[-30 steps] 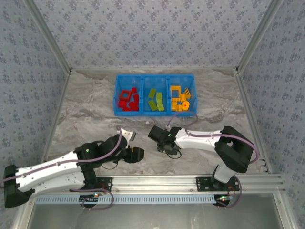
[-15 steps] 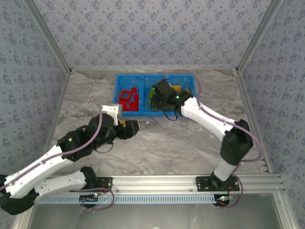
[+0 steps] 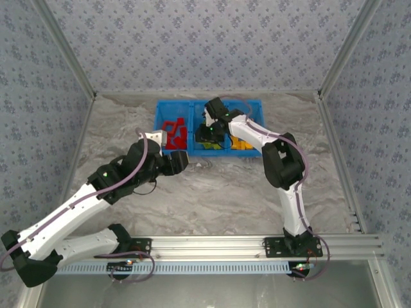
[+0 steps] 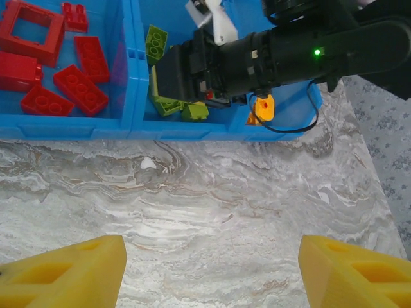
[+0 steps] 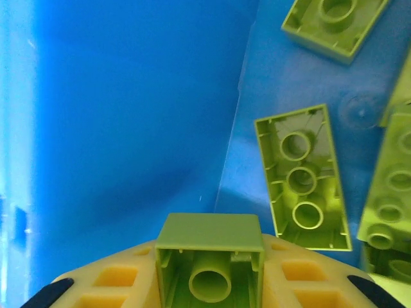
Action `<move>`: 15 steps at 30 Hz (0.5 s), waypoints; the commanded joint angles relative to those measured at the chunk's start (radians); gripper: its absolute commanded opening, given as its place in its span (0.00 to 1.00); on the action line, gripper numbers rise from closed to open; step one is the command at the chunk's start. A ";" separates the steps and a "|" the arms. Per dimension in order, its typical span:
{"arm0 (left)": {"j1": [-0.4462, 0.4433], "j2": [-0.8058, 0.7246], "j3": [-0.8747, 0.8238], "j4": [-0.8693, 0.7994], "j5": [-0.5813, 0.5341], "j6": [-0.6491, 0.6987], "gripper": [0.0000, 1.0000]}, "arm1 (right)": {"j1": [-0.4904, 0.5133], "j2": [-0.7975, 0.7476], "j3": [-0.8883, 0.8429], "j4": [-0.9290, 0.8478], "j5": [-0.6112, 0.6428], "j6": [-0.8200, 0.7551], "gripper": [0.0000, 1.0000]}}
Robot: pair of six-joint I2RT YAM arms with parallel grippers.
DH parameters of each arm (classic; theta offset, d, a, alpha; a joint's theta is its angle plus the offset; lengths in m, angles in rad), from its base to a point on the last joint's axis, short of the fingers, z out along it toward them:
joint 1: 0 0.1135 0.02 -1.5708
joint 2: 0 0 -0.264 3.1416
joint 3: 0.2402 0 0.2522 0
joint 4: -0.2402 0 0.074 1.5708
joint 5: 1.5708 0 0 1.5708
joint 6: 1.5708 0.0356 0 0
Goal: Sort the legos into containers by color
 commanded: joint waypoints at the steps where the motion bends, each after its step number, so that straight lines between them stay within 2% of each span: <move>1: 0.006 -0.014 0.017 0.006 0.012 0.009 0.72 | 0.005 0.019 0.042 -0.031 -0.042 -0.034 0.36; 5: 0.005 -0.005 0.024 0.006 0.023 0.012 0.72 | 0.010 0.046 0.057 -0.066 -0.033 -0.030 0.41; 12: 0.005 -0.010 0.027 0.002 0.022 0.009 0.71 | 0.017 0.025 0.058 -0.091 0.018 -0.044 0.58; 15: 0.003 -0.014 0.028 -0.007 0.022 0.006 0.71 | 0.025 -0.032 0.053 -0.100 0.064 -0.055 0.59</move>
